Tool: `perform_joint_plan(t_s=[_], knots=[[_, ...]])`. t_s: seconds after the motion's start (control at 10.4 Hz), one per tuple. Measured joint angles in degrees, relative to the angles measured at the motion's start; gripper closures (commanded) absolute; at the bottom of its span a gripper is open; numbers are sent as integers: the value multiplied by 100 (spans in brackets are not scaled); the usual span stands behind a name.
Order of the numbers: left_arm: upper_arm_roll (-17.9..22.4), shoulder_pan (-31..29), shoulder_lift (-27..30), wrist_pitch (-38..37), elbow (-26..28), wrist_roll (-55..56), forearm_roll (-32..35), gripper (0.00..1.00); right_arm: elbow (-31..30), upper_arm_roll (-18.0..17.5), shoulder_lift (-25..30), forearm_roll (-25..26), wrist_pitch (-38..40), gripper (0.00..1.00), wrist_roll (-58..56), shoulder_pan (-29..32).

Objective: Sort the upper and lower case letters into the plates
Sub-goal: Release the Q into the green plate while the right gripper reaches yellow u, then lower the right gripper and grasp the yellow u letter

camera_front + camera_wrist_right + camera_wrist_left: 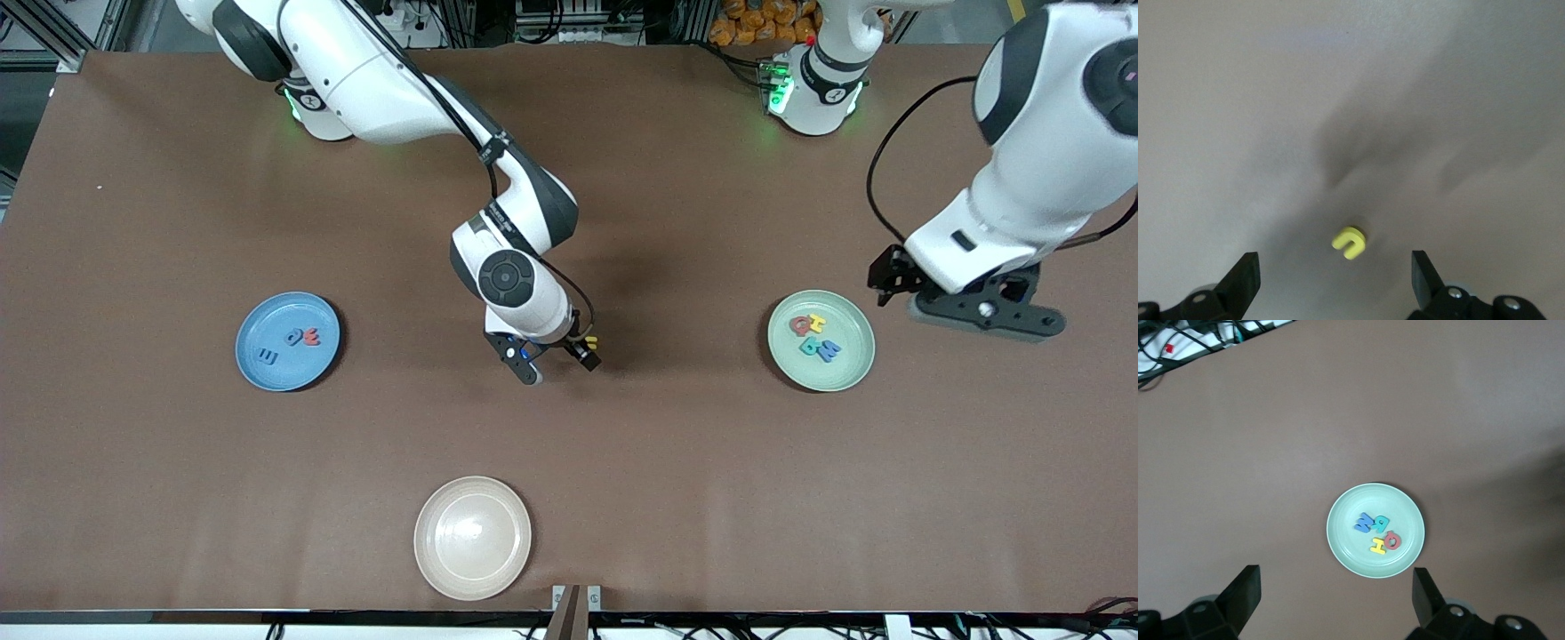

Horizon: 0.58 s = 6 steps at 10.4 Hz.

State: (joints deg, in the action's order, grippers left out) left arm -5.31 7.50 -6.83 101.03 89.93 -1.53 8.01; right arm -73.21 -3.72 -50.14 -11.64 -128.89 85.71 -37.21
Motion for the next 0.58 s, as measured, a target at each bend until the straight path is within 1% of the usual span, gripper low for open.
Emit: perform_joint_plan(t_s=[0.29, 0.38, 0.58], knots=[[467, -20, 177, -44, 33, 12, -820, 0, 28, -1, -270, 0, -162, 0, 185, -106], [543, -33, 195, -46, 37, 12, -950, 0, 30, 0, -343, 0, -224, 0, 206, -161], [549, -21, 284, -99, 31, 48, -977, 0, 58, 0, -436, 0, -300, 0, 216, -243]])
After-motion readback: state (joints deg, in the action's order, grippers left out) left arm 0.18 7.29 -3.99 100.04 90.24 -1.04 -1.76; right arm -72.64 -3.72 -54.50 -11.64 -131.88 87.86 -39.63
